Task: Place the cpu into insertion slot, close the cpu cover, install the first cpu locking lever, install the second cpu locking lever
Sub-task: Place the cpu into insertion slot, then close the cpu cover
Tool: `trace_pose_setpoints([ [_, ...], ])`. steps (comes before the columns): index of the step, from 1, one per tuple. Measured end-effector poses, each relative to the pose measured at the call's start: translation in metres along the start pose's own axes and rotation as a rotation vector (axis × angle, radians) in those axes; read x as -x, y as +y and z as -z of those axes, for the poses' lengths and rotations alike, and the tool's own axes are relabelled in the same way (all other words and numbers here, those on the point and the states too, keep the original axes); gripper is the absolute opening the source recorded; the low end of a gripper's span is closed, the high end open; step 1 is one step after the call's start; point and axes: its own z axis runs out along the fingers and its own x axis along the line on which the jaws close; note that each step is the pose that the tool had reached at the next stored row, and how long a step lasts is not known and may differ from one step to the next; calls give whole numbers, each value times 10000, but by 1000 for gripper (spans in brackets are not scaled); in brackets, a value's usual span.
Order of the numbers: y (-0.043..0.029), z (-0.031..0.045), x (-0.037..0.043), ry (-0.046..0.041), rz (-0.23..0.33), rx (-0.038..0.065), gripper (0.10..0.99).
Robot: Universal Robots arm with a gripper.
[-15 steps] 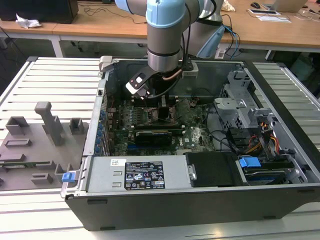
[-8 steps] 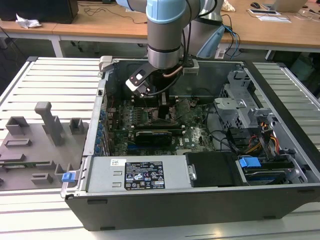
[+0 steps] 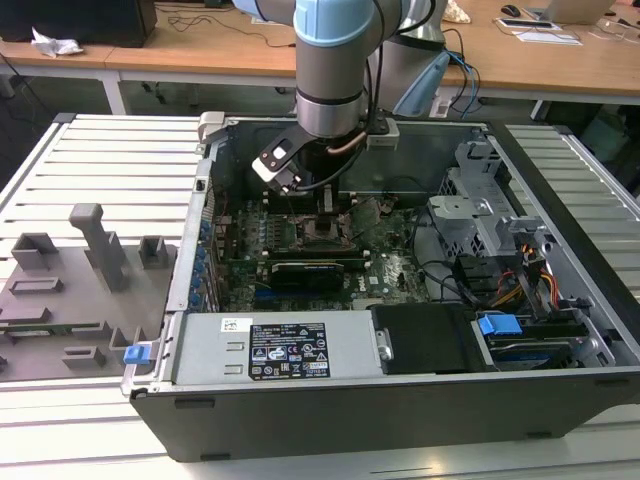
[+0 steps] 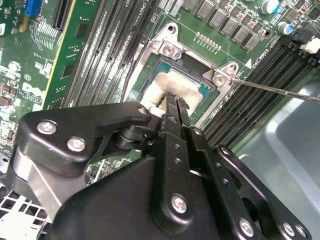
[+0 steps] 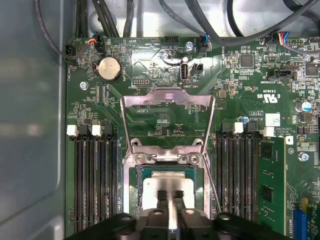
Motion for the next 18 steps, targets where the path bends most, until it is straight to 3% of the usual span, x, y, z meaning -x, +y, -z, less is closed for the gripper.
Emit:
trace_pose_setpoints([
  [1,0,5,0,-1,0,0,157],
  [12,2,53,-1,-1,0,0,157],
  [18,8,173,-3,-1,0,0,157],
])
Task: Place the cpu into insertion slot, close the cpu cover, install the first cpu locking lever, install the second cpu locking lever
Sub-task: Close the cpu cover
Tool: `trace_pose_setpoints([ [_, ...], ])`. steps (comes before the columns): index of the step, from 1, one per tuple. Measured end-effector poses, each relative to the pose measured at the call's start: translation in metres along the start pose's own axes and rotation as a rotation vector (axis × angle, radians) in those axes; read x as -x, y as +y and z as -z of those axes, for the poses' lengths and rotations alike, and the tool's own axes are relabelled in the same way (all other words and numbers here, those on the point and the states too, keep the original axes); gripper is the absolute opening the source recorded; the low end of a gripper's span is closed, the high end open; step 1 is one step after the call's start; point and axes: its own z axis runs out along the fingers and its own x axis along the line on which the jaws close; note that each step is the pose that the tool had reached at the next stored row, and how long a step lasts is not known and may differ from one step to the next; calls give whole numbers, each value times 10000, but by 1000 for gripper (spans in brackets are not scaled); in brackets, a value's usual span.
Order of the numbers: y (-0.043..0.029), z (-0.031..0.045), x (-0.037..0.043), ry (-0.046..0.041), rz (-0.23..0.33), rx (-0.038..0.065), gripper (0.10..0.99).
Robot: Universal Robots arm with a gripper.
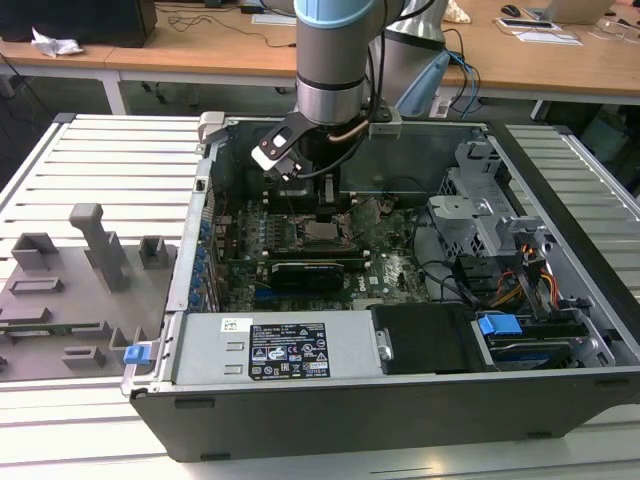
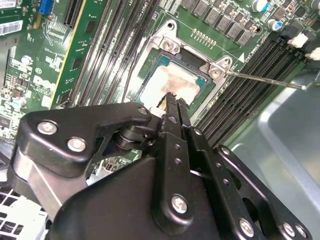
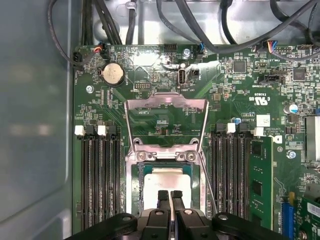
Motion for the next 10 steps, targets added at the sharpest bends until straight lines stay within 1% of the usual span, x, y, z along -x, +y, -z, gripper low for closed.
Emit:
trace_pose_setpoints([
  [2,4,2,-1,3,3,2,157],
  [3,4,-1,-1,-23,2,1,157],
  [4,20,-4,0,-64,3,0,157],
  [7,59,-6,0,-67,3,0,157],
  [8,59,-5,-1,-67,2,-1,157],
  [10,62,41,-2,-67,3,0,157],
])
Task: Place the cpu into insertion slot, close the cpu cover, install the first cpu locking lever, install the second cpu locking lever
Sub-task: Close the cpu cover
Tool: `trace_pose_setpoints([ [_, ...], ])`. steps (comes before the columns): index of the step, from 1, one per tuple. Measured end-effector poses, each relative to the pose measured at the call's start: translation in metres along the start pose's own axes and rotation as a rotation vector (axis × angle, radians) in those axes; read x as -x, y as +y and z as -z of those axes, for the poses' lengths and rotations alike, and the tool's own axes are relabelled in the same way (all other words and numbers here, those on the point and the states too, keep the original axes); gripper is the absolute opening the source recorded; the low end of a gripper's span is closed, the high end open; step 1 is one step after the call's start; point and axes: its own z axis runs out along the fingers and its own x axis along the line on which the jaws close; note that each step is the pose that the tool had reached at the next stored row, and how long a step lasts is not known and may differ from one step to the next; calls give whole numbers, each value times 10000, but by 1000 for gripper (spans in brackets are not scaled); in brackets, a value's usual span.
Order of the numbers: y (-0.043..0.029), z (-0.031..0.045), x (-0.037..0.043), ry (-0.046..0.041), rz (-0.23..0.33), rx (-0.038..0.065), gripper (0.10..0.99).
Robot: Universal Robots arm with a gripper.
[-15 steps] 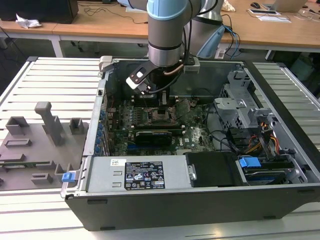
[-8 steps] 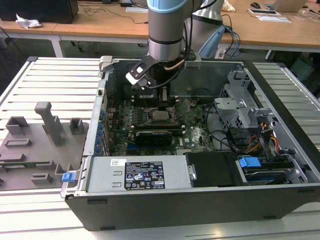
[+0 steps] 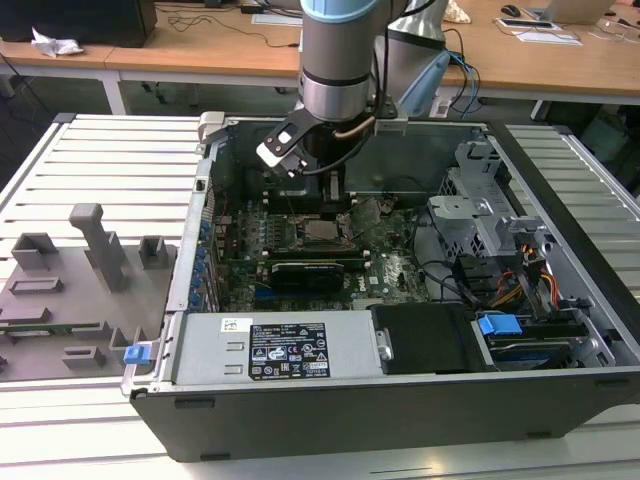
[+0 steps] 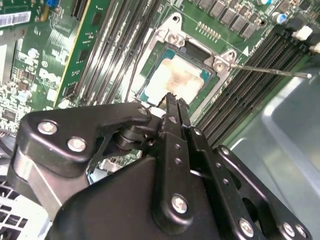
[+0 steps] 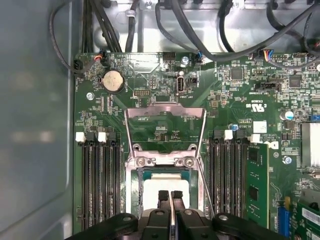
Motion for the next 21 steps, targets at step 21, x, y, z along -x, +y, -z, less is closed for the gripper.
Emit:
trace_pose_setpoints([
  [21,198,267,-5,0,5,-27,157],
])
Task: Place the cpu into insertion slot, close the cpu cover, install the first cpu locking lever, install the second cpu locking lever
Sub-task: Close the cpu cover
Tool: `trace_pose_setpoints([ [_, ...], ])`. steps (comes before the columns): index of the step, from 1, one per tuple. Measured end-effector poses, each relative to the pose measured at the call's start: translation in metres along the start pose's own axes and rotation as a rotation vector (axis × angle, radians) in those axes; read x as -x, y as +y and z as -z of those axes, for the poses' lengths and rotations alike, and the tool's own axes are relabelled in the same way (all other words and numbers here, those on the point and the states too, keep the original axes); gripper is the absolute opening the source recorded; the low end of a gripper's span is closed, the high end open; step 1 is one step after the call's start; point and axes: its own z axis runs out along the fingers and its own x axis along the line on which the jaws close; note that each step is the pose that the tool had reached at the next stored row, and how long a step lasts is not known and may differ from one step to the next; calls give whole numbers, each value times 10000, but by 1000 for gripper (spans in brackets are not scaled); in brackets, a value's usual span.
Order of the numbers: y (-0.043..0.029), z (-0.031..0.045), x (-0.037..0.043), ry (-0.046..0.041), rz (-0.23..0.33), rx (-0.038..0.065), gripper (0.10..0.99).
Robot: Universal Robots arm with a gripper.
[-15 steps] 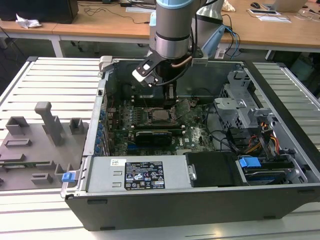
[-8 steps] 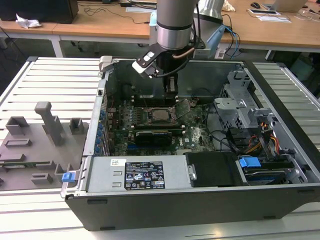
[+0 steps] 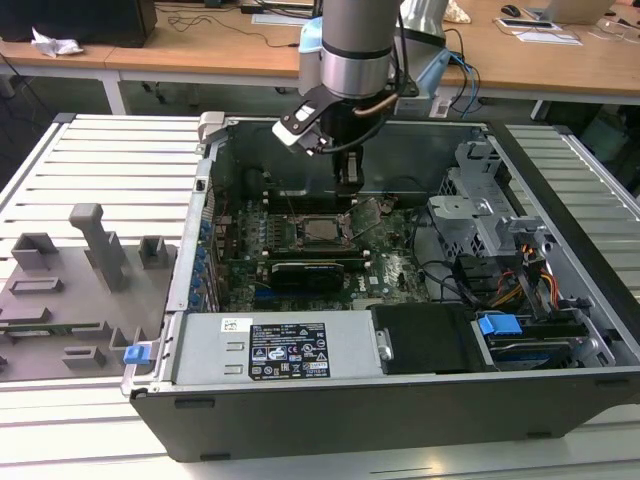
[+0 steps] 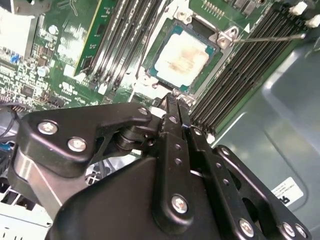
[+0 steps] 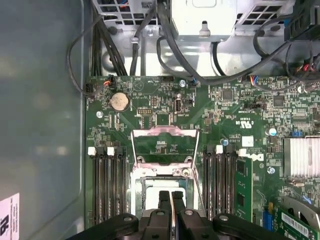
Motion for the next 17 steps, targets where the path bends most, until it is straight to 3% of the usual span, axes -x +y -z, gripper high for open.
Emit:
trace_pose_setpoints([
  [2,111,-5,-1,2,22,-7,157],
  [4,171,-7,-1,1,53,-12,157],
  [5,250,-10,-3,2,81,-26,157],
  [7,316,-14,-4,7,110,-32,157],
  [13,397,-20,-5,27,637,-36,157],
  [17,480,-37,-18,28,657,-37,157],
])
